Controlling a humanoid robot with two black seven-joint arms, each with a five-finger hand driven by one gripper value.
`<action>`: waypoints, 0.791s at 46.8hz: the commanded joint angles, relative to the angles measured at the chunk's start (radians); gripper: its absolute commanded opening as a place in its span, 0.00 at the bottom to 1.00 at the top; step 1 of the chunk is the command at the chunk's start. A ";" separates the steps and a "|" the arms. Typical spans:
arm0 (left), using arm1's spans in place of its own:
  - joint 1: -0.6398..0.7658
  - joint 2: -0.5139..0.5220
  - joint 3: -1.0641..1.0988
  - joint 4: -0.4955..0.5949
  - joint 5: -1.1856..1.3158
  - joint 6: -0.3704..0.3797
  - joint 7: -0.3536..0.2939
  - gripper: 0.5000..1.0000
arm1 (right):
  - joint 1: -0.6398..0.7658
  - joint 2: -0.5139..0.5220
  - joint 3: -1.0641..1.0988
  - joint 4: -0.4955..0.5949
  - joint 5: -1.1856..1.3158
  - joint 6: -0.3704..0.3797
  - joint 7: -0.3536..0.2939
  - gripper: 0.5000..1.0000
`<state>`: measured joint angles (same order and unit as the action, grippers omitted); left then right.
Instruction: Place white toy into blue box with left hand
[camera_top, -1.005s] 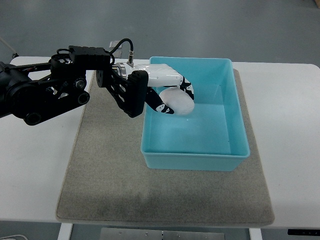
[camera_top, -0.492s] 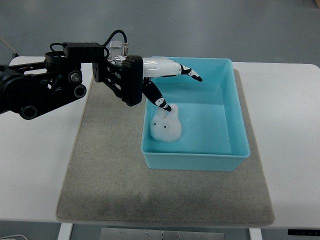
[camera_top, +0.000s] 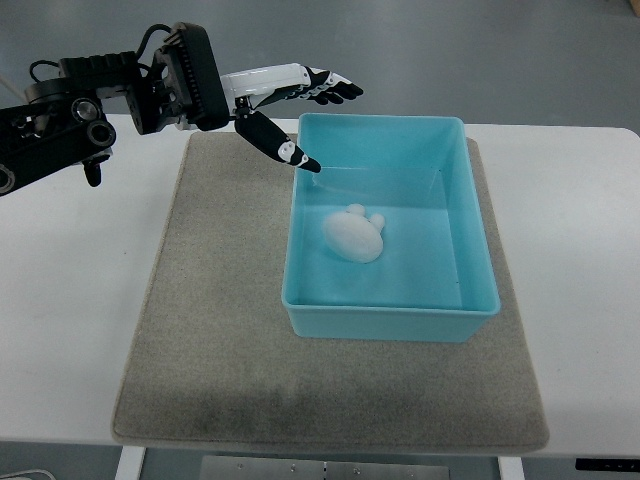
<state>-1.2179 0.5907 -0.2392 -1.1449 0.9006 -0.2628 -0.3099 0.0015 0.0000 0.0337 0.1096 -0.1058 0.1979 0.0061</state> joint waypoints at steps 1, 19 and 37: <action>-0.003 0.027 0.000 0.007 -0.092 -0.022 0.000 0.89 | 0.000 0.000 0.000 0.001 0.000 0.000 0.000 0.87; 0.008 0.074 -0.026 0.177 -0.436 -0.209 0.000 0.89 | 0.000 0.000 0.000 0.001 0.000 0.000 0.000 0.87; 0.020 0.047 -0.025 0.396 -0.650 -0.348 0.002 0.89 | 0.000 0.000 0.000 0.001 0.000 0.000 0.000 0.87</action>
<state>-1.2018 0.6411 -0.2646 -0.7838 0.2873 -0.6114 -0.3095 0.0016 0.0000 0.0337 0.1099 -0.1059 0.1979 0.0061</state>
